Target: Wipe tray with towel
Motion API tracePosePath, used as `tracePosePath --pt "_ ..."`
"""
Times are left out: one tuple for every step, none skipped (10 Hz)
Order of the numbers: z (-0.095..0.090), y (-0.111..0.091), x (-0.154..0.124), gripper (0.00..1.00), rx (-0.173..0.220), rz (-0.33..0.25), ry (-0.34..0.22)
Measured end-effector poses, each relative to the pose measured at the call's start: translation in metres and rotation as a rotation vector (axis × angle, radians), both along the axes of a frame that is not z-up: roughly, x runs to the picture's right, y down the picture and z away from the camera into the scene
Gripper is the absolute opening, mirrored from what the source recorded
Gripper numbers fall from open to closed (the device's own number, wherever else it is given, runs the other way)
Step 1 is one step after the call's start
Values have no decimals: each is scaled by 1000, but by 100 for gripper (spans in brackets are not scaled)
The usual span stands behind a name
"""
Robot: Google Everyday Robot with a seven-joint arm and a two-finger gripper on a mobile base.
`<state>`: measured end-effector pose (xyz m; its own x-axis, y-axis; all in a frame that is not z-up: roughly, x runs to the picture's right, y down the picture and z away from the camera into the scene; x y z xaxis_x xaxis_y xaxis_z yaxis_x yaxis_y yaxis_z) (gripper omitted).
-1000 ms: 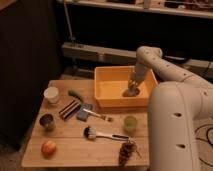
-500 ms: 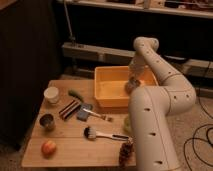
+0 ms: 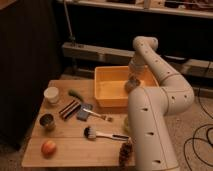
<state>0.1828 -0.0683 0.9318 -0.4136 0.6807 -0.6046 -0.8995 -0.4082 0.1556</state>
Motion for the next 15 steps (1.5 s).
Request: tracePosePath --pt "0 0 1 0 0 1 1" --pt "0 0 1 0 0 1 1" --pt "0 0 -1 0 -1 0 -4" --pt "0 1 -8 0 0 -5 -32" --pt "0 3 -19 0 7 -12 -75" --pt "-2 3 -34 0 18 -19 -122" --pt "-2 5 -41 0 22 -23 -145" --pt "-2 5 -41 0 22 -23 -145" --pt "-2 5 -41 0 22 -22 -145" --pt "-2 5 -42 0 22 -25 -145" --pt "-2 5 -44 0 27 -42 -149" --pt "-2 9 -49 0 32 -69 -163" --pt "-4 17 -66 0 36 -108 -195" --pt "-7 25 -83 0 44 -137 -227" --pt "-12 33 -88 0 45 -165 -247"
